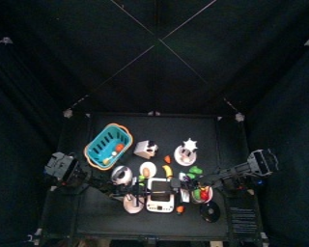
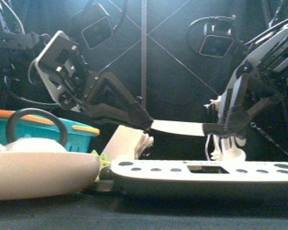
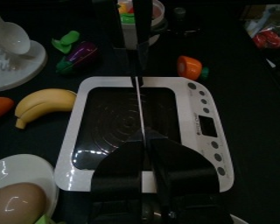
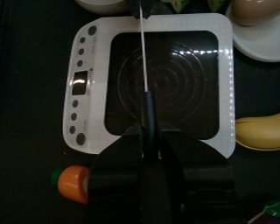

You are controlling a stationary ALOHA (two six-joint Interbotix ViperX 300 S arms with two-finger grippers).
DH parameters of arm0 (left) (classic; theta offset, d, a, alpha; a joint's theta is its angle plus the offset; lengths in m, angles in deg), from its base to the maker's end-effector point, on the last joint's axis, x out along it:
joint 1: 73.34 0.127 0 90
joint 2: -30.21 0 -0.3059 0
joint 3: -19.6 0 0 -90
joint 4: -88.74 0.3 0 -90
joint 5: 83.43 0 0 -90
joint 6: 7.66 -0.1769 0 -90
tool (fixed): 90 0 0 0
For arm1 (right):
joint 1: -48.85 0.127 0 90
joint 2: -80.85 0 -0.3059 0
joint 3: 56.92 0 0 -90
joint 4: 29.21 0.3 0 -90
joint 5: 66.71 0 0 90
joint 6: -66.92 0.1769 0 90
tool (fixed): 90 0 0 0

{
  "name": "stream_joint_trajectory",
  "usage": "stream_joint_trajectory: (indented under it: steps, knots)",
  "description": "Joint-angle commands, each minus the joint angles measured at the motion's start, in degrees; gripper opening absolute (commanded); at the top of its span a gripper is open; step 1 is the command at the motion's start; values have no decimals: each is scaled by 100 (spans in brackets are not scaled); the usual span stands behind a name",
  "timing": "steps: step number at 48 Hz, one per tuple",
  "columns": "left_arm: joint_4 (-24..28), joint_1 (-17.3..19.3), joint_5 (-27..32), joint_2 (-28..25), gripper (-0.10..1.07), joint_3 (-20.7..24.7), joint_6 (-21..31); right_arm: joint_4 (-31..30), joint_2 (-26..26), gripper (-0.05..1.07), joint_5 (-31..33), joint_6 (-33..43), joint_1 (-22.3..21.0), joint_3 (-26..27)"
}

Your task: Place pairing knife back into knife holder

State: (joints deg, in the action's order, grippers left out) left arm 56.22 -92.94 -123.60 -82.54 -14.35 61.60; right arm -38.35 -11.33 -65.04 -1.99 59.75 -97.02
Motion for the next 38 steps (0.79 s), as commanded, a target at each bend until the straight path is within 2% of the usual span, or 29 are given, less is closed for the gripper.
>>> stream_joint_trajectory:
  steps: [1,17,30,38]
  knots:
    - [62,26,-88,176,45,79,-9,-26,220,39,-9,-9,-9,114]
    - [343,53,-88,466,51,44,18,-176,615,39,105,9,-88,53]
    - [343,141,-88,527,82,26,18,-149,633,39,185,35,-105,-26]
    - [343,185,-88,615,93,-26,-9,-149,642,39,246,35,-105,-53]
